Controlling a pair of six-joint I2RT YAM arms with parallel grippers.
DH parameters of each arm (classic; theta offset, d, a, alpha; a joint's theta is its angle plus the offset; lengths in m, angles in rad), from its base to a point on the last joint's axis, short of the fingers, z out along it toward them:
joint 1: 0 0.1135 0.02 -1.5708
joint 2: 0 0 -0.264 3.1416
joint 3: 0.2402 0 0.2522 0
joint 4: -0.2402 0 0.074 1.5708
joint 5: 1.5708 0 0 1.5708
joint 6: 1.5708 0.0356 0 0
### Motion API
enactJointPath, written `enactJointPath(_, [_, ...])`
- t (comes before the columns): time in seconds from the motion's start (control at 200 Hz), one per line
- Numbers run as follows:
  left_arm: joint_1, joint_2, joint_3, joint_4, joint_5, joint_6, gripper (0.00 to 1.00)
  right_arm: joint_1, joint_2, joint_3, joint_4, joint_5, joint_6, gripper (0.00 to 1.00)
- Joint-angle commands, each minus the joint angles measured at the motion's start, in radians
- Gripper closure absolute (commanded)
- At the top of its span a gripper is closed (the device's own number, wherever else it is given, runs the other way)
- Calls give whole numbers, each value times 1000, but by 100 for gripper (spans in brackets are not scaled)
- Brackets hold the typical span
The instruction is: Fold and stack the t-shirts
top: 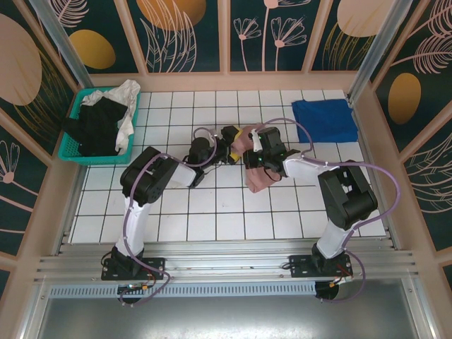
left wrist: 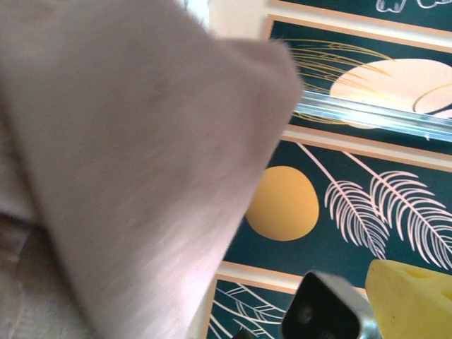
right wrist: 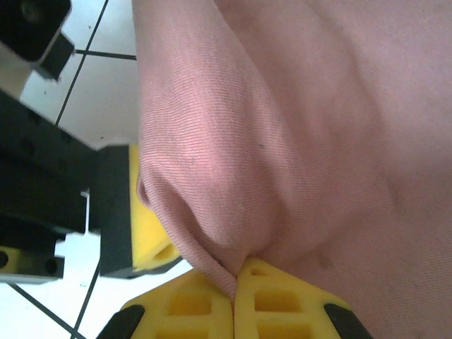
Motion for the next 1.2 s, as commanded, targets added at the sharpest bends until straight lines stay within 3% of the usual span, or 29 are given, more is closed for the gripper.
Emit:
enactJointPath(0.0, [1,52,50,-37,23,55,3,10,-48,-16,18,-18,-40,100])
enactJointPath(0.175, [21,13,95,-292,68,262,14,13,-69,-20,-22,16,-93,100])
enactJointPath(0.32, [43,-28,100,-433,84,385,40,26,-79,-19,-54,82,-120,100])
enactJointPath(0.46, [51,-29,133,-500,108,440,70,85,-86,-18,-77,208,-139,83])
enactJointPath(0.515, [55,-36,146,-529,107,470,79,122,-94,-22,-76,305,-139,67])
enactJointPath(0.566, [58,-47,160,-569,102,501,82,164,-100,-32,-58,399,-133,55])
enactJointPath(0.666, [61,-72,187,-642,87,560,84,238,-90,-49,-10,542,-119,42])
enactJointPath(0.906, [69,-101,212,-725,96,631,87,314,31,5,-9,806,-113,35])
enactJointPath(1.196, [71,-106,226,-737,112,645,90,339,103,-2,94,843,-125,30])
